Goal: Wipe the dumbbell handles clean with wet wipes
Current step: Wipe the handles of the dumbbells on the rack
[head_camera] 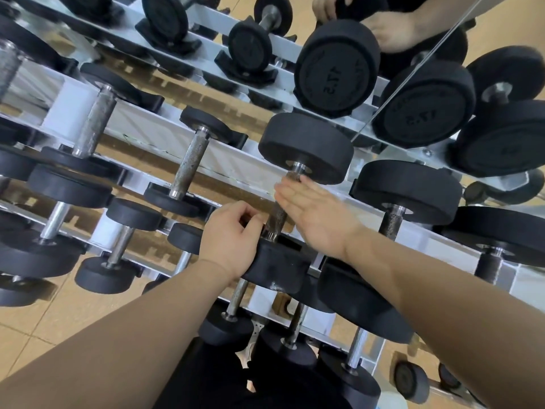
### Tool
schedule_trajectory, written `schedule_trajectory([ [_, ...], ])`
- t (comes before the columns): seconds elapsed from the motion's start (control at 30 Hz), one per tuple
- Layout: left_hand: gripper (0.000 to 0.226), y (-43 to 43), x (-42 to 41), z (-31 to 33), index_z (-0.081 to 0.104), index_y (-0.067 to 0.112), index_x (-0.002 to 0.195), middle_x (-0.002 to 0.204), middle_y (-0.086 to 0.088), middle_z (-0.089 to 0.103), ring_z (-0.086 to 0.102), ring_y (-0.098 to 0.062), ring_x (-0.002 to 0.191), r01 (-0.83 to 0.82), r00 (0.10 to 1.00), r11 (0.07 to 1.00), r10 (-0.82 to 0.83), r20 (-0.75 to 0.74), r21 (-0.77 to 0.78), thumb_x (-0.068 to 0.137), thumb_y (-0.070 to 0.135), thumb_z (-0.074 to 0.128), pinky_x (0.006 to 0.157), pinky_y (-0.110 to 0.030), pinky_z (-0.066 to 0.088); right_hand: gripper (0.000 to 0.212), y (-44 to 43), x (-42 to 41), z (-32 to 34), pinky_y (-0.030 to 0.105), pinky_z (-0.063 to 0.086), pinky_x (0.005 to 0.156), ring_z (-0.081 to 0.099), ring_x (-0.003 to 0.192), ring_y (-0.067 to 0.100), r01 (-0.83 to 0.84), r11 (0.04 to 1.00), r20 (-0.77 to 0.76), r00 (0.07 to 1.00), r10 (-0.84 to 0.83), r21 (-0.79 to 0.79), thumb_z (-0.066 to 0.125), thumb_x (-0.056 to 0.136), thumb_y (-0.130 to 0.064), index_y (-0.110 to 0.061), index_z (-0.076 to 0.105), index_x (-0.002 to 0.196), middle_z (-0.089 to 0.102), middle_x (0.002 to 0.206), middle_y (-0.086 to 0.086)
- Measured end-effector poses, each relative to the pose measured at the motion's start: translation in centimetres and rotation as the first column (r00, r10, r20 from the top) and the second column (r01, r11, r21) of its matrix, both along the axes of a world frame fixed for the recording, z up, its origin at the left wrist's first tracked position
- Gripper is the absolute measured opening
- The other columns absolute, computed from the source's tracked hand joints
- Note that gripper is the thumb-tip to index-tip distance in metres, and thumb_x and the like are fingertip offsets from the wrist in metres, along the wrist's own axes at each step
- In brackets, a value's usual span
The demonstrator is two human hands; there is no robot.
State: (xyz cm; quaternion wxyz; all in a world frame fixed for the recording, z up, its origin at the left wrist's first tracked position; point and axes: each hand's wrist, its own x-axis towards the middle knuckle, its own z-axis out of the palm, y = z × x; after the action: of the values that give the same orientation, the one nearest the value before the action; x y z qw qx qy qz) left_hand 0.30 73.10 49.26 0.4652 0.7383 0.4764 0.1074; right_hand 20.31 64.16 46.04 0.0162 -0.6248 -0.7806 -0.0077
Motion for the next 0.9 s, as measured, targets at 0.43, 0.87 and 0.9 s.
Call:
schedule_trajectory([
  [0.43,0.014,0.0,0.0,-0.1,0.067,0.016,0.085,0.082,0.002,0.064,0.058,-0.022,0.087,-0.015,1.0,1.0,0.015,-0.002,-0.01,0.094,0.025,0.061,0.086,-0.045,0.049,0.038,0.8,-2.0,0.1,0.04,0.058,0.086,0.065,0.096,0.033,0.19,0.979,-0.311,0.937,-0.16,0.07,0.072,0.076,0.008,-0.004,0.073,0.112,0.069,0.123,0.012],
  [0.87,0.018,0.0,0.0,0.2,0.068,0.018,0.085,0.083,0.004,0.064,0.059,-0.02,0.087,-0.003,1.0,1.0,0.003,0.001,-0.029,0.091,0.033,0.061,0.084,-0.045,0.051,0.031,0.6,-2.9,0.2,0.023,0.048,0.092,0.059,0.098,0.023,0.35,0.93,-0.495,0.83,-0.255,0.108,0.076,0.08,0.005,-0.004,0.075,0.109,0.072,0.115,0.012],
  [0.9,0.02,0.0,0.0,0.3,0.068,0.019,0.084,0.082,0.005,0.064,0.059,-0.02,0.086,-0.005,1.0,0.999,0.005,0.003,-0.034,0.089,0.036,0.059,0.084,-0.045,0.051,0.029,0.2,-3.2,0.4,0.029,0.052,0.088,0.06,0.095,0.025,0.348,0.93,-0.489,0.836,-0.251,0.117,0.074,0.083,0.001,-0.006,0.075,0.111,0.073,0.115,0.009],
])
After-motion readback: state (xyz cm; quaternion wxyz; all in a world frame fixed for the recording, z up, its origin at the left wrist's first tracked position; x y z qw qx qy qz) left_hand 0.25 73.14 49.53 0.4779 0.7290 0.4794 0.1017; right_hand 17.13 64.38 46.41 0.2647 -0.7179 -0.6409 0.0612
